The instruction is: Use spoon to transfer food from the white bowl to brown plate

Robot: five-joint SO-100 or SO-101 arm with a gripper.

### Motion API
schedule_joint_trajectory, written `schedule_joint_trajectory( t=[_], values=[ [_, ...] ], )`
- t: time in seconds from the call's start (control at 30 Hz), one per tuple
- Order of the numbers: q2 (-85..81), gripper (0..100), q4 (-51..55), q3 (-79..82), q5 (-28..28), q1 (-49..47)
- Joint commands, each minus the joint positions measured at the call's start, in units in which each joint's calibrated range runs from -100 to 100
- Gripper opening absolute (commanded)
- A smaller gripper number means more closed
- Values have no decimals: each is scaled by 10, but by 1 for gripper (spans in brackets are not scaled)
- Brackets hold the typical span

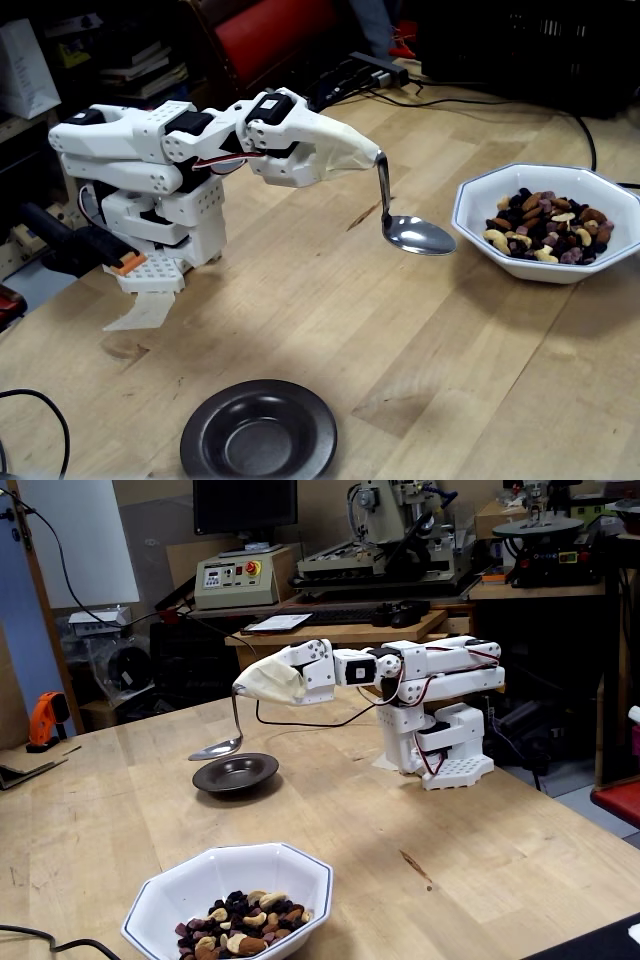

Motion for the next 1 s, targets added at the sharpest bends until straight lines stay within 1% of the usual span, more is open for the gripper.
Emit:
schedule_joint_trajectory(
  t=[0.0, 0.97],
  values=[
    [-1, 4, -13, 3, 1, 1],
    [-1, 4, -14, 3, 3, -2]
  ],
)
